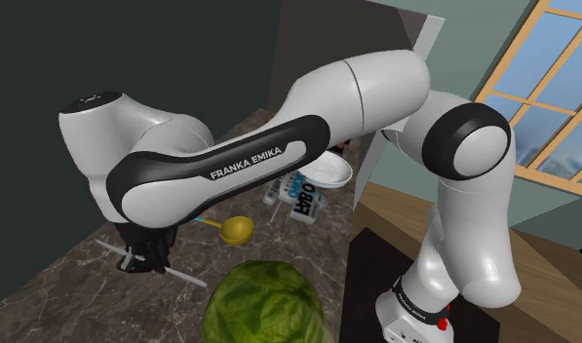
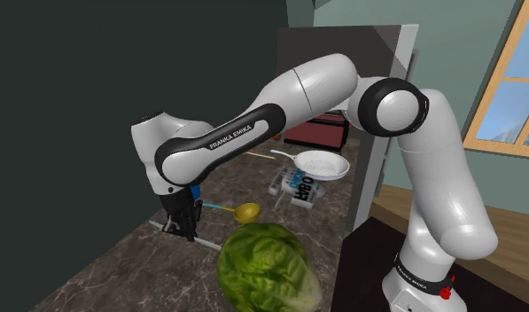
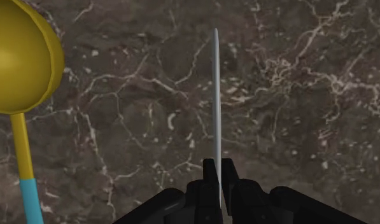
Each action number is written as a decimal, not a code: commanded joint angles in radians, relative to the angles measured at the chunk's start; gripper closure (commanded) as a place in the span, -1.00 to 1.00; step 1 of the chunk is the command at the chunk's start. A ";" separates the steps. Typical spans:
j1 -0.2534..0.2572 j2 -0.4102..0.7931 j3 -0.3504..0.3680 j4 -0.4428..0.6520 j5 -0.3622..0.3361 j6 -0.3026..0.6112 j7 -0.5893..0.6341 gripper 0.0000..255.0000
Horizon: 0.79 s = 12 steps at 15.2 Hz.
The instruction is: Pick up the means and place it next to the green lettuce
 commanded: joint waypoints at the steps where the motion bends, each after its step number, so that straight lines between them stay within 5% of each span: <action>1: 0.000 0.001 0.000 -0.016 -0.001 0.017 0.002 1.00; 8: 0.000 0.001 0.000 -0.015 -0.001 0.016 0.002 1.00; 9: 0.000 0.001 0.000 -0.015 -0.001 0.016 0.002 -1.00; 12: 0.000 0.001 0.000 -0.015 -0.001 0.016 0.002 -1.00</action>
